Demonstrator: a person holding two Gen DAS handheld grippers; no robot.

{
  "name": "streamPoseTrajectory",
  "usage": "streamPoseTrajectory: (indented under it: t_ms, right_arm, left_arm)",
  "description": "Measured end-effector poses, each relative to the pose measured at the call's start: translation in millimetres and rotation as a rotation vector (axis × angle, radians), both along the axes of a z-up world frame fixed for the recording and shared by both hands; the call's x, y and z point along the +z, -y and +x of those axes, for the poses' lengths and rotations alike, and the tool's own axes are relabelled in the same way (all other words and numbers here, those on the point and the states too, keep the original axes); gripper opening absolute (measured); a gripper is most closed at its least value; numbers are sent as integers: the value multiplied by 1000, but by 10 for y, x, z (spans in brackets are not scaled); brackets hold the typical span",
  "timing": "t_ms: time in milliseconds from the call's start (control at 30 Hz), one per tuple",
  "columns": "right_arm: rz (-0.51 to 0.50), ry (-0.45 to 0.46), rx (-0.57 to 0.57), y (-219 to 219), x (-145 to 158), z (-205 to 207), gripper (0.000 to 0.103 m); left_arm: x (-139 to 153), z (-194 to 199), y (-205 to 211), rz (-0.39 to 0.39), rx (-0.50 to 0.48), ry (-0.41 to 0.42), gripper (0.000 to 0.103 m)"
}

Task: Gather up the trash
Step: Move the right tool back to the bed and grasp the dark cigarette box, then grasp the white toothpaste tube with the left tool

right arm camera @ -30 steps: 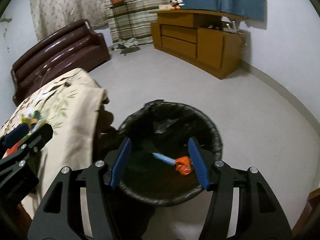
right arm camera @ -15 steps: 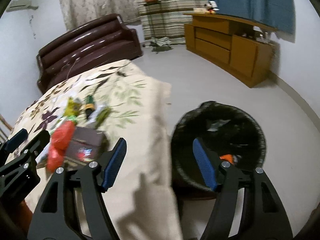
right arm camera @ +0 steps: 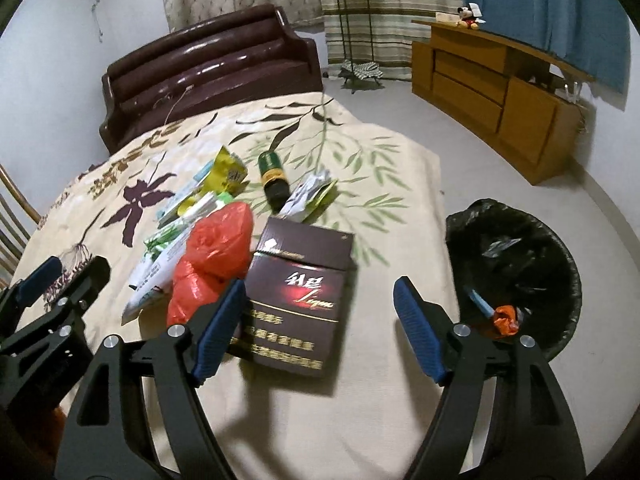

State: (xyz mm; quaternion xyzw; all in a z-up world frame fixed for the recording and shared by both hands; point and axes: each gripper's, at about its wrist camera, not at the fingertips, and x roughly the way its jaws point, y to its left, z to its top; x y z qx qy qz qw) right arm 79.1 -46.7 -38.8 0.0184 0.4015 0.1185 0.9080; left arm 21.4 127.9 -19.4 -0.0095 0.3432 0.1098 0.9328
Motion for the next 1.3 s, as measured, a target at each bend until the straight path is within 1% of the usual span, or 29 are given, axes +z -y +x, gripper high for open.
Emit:
streamPoseTrajectory:
  t_ms: [133, 533, 567, 633, 700, 733, 967, 1167, 1300]
  right_arm:
    - [-1, -23, -3, -73, -53, 21, 75]
    - [-43, -31, -20, -157, -79, 39, 76]
    - [-44, -34, -20, -156, -84, 41, 76]
    - [-51, -40, -20, -157, -99, 43, 70]
    - [-52, -47, -11, -164, -113, 41, 58]
    - [-50, -53, -2, -173, -123, 39, 57]
    - [-47, -35, 13, -149, -86, -11, 56]
    - [-23, -19, -7, 22, -5, -40, 55]
    - [-18, -10, -17, 119, 20, -56, 55]
  left_arm:
    - [-38, -29, -92, -14, 9, -4, 75]
    - [-85, -45, -118, -44, -8, -8, 75]
    - [-88, -46, -120, -46, -10, -8, 75]
    - [-90, -48, -115, -49, -15, -8, 75]
    - [-88, -48, -98, -47, -22, -7, 75]
    - [-84, -49, -85, -47, -26, -7, 76]
    - [-94, -12, 38, -44, -69, -12, 76]
    - [-138, 77, 152, -23, -111, -22, 76]
    - [-198, 154, 217, -12, -140, -45, 76]
